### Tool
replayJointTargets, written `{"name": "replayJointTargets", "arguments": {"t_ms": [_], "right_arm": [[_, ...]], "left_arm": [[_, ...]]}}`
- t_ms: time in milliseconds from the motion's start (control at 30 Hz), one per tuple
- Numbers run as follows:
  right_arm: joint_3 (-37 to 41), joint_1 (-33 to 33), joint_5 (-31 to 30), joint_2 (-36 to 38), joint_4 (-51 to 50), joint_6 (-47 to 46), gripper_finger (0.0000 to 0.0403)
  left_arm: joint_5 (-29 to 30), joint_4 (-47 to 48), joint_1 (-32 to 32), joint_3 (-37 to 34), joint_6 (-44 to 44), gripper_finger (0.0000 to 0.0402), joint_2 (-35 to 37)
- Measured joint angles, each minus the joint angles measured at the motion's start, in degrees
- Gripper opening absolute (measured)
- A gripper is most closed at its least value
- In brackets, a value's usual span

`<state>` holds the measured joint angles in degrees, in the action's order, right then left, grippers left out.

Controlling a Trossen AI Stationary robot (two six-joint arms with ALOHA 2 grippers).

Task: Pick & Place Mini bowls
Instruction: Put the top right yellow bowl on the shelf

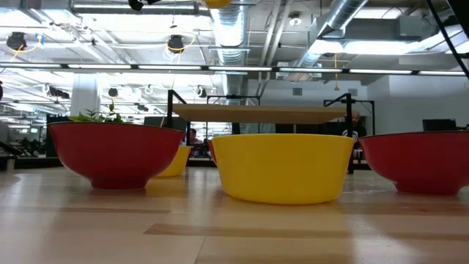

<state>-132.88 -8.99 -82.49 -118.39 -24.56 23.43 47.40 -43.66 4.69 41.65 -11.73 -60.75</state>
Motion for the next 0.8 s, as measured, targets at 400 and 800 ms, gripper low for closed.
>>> {"name": "replayJointTargets", "arguments": {"t_ms": [400, 800], "right_arm": [[0.00, -1.16, 0.25, -0.02, -0.19, 4.92, 0.0000], [0.02, -3.78, 3.09, -0.02, 4.42, 16.97, 0.0000]], "left_arm": [[0.87, 0.33, -0.42, -0.02, -2.45, 0.0241, 0.02], [0.24, 1.22, -0.87, -0.02, -2.40, 0.0241, 0.07]]}}
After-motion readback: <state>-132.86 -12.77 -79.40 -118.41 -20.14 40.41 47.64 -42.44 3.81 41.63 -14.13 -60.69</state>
